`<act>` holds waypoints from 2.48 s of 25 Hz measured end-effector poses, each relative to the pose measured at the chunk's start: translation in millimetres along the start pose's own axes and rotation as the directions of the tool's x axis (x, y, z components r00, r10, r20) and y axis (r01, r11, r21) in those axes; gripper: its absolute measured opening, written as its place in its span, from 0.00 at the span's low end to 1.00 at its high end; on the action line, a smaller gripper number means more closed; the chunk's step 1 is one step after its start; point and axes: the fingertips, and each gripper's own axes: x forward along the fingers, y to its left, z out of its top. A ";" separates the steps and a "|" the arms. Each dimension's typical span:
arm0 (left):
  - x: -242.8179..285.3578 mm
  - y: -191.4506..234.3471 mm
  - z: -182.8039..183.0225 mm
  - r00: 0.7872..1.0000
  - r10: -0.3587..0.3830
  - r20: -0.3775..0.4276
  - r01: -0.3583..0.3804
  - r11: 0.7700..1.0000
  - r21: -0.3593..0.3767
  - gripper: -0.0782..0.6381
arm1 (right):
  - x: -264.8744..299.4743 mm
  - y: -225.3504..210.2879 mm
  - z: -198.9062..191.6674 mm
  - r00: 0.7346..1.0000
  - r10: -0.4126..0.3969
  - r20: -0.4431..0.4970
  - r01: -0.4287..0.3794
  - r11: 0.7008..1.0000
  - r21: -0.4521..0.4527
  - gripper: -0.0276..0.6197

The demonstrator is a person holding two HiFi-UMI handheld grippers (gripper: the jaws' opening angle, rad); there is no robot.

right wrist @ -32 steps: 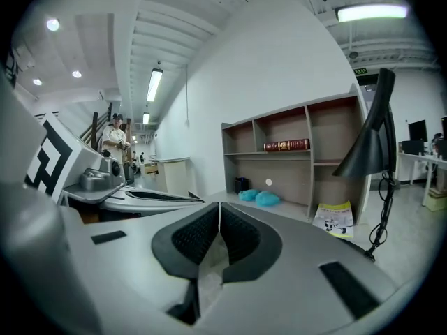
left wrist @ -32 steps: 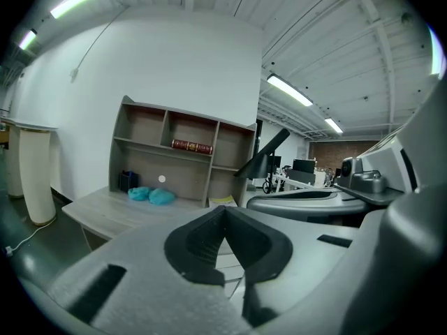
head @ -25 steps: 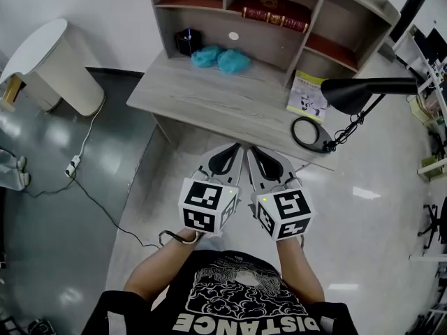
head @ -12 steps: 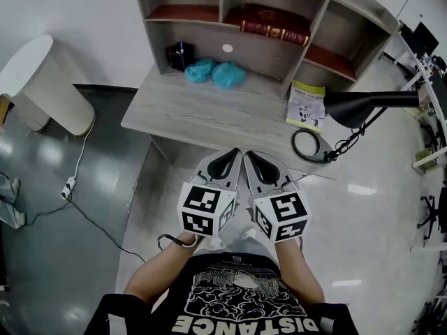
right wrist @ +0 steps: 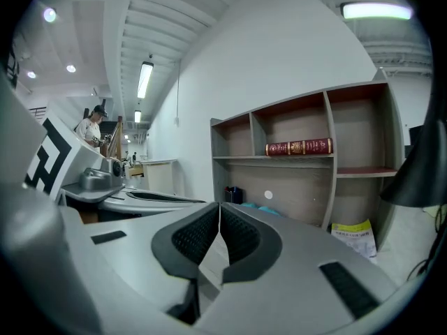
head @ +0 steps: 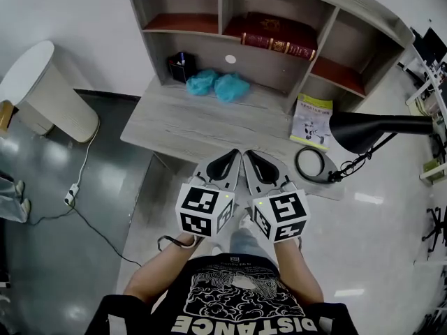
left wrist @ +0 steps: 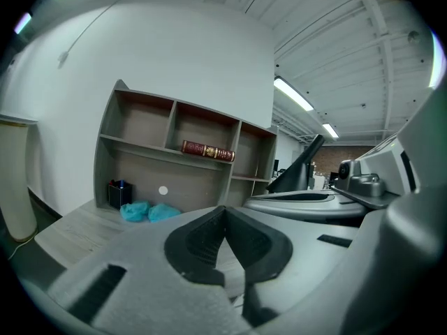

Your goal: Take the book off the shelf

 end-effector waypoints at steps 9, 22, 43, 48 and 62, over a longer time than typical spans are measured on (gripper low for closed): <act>78.3 3.8 32.1 1.000 0.025 0.014 -0.025 0.999 -0.032 0.12 | 32.4 -72.6 27.1 0.999 0.029 0.038 -0.030 0.999 0.011 0.07; 156.1 9.8 73.7 0.994 -0.021 0.104 0.059 0.922 -0.384 0.12 | 46.0 -148.9 53.0 0.993 0.075 0.093 -0.078 0.996 0.033 0.07; 232.8 95.9 133.4 0.919 -0.241 0.312 0.392 0.463 -0.795 0.38 | 109.1 -189.1 73.4 0.987 -0.139 0.076 0.136 0.990 0.036 0.07; 246.6 114.6 142.4 0.893 -0.297 0.338 0.435 0.372 -0.820 0.48 | 125.6 -187.9 72.2 0.978 -0.198 0.061 0.196 0.980 0.045 0.07; 295.1 145.9 153.5 0.882 -0.391 0.262 0.370 0.232 -0.900 0.53 | 147.9 -192.6 64.9 0.939 -0.345 0.002 0.344 0.937 0.060 0.07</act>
